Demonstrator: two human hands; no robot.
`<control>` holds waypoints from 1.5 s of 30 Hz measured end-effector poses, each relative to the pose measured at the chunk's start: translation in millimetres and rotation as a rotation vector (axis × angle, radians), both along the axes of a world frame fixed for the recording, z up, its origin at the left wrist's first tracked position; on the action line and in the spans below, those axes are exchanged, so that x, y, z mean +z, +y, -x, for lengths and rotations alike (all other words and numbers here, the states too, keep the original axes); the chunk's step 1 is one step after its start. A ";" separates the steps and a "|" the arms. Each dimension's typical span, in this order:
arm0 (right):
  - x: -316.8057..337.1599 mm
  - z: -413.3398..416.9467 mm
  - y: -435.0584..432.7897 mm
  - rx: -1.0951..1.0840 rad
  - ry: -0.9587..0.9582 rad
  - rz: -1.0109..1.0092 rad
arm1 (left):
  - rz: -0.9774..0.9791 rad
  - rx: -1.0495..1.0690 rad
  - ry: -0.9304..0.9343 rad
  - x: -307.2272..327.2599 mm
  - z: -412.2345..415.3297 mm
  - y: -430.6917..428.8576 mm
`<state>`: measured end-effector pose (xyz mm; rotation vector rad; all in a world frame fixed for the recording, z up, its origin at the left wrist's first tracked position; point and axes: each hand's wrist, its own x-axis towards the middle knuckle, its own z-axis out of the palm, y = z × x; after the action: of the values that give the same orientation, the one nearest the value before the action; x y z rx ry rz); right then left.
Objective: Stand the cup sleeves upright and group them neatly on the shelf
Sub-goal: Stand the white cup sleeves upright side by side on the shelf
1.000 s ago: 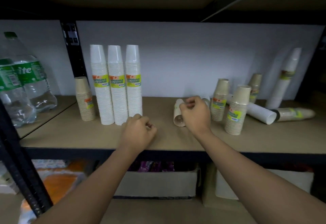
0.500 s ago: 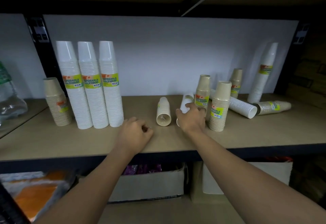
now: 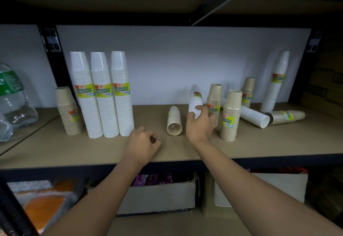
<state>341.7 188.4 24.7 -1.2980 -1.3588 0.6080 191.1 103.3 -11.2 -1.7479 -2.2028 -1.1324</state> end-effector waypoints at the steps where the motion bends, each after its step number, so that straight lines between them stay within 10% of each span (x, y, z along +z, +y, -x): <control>1: 3.6 2.6 -3.2 0.015 0.014 -0.019 | 0.004 0.004 -0.004 0.3 0.8 -3.3; 11: 17.9 40.4 -42.3 0.181 0.193 -0.254 | -0.018 0.058 0.060 7.9 31.3 -42.8; 33: -22.7 65.7 -59.7 0.530 -0.157 -0.187 | 0.023 0.149 0.012 -8.5 78.9 -62.5; 45: -29.9 69.2 -46.1 0.542 -0.045 -0.089 | 0.007 0.183 0.030 -14.3 79.5 -60.9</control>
<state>272.5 142.3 -5.2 -0.8709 -1.7695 0.8737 111.6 42.4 -25.5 -1.5178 -2.2953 -1.0510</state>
